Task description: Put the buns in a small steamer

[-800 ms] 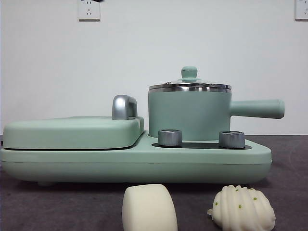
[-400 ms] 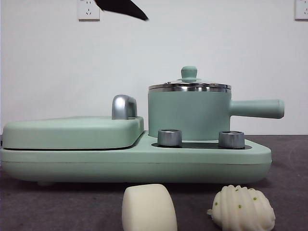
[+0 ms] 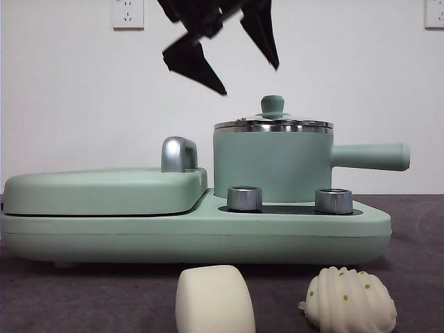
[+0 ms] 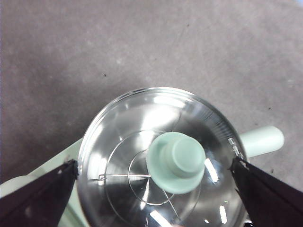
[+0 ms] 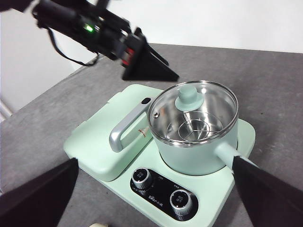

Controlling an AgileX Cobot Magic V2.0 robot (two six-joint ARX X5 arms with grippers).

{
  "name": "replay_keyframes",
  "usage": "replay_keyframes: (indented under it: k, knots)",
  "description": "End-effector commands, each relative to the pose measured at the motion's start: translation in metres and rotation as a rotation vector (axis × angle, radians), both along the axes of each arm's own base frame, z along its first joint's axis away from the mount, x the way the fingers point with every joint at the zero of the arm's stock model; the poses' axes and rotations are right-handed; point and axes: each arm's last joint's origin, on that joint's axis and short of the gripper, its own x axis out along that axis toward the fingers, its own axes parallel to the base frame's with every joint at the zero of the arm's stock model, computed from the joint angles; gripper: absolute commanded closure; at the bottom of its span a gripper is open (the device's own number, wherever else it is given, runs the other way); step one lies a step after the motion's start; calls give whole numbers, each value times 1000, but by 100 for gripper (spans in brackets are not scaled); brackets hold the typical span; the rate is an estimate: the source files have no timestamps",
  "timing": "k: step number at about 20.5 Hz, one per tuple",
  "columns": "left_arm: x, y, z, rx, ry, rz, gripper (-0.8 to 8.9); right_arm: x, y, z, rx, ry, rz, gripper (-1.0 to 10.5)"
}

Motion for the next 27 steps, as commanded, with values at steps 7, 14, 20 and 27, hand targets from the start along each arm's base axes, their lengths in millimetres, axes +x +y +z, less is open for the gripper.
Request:
replay_keyframes:
  k: [7, 14, 20, 27]
  knots:
    - [-1, -26, -7, 80, -107, -92, 286, 0, 0, 5, 9, -12, 1, 428]
    - [-5, -42, -20, 128, -118, -156, 324, 0, 0, 5, 10, -11, 1, 428]
    - [-4, -43, -23, 139, -119, -155, 454, 0, 0, 5, 10, -11, 1, 428]
    - [-6, -46, -25, 162, -144, -194, 507, 0, 0, 5, 10, -11, 1, 428]
